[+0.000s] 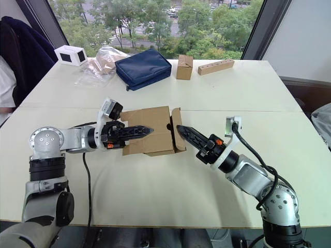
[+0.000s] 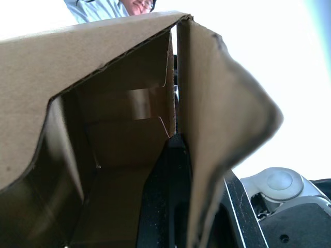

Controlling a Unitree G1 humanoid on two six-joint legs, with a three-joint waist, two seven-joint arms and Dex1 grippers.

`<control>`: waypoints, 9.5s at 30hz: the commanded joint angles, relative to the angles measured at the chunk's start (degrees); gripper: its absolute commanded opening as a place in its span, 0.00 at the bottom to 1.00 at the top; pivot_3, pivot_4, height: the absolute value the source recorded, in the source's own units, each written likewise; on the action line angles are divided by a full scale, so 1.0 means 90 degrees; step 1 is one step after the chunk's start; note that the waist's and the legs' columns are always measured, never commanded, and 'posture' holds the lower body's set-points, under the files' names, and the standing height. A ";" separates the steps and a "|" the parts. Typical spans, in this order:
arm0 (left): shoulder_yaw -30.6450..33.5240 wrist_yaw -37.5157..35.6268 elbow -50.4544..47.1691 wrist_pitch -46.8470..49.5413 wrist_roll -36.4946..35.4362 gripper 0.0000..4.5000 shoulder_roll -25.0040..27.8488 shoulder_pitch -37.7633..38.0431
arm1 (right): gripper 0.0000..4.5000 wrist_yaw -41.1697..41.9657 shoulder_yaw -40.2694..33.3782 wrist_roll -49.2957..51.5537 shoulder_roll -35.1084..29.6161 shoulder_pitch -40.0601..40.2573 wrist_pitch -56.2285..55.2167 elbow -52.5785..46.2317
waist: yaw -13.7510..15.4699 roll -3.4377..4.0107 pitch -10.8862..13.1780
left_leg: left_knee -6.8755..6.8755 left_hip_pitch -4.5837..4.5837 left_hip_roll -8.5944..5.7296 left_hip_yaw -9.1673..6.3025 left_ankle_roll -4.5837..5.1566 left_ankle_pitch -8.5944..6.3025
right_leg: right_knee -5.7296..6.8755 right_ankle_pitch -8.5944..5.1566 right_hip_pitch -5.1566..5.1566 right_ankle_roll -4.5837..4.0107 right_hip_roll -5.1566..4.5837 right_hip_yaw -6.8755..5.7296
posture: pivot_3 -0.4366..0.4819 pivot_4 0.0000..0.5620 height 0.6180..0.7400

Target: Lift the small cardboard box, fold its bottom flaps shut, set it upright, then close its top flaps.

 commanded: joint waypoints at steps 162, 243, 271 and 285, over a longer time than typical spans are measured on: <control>-0.2747 -0.2877 0.1507 -0.6200 0.5783 0.02 0.0948 -0.0028 | 0.00 0.2227 0.1833 -0.5713 -0.1775 -0.0924 -0.0094 0.0448 | 0.0144 0.0010 0.0002 | 0.0095 -0.0120 0.0022 0.0009 0.0041 -0.0021 | 0.0024 0.0011 -0.0094 0.0021 0.0055 0.0021 | 0.48 0.27 1.00; -0.3079 -0.3633 0.1737 -0.5526 0.5543 0.02 0.0646 -0.0515 | 0.00 0.3577 0.1526 -0.6274 -0.0512 -0.1245 -0.0773 0.1799 | 0.0139 0.0023 -0.0026 | 0.0086 -0.0001 0.0021 0.0010 0.0063 -0.0036 | 0.0013 0.0012 0.0027 0.0022 0.0064 0.0018 | 0.48 0.27 1.00; -0.2319 -0.3363 0.5925 -0.7317 0.6199 0.02 -0.0649 -0.2733 | 0.00 0.3016 0.2010 -0.5101 -0.0612 -0.1219 0.0023 0.0050 | 0.0144 0.0014 -0.0017 | 0.0088 -0.0028 0.0013 0.0018 0.0070 -0.0042 | 0.0003 0.0012 0.0003 0.0023 0.0060 0.0014 | 0.48 0.27 1.00; -0.2307 -0.4080 0.6154 -0.7444 0.6684 0.02 -0.0793 -0.2618 | 0.00 0.2924 0.2105 -0.5696 -0.0210 -0.1578 -0.0233 0.0884 | 0.0117 0.0014 -0.0017 | 0.0087 -0.0029 0.0021 0.0017 0.0070 -0.0042 | 0.0009 0.0012 -0.0004 0.0023 0.0062 0.0014 | 0.48 0.27 1.00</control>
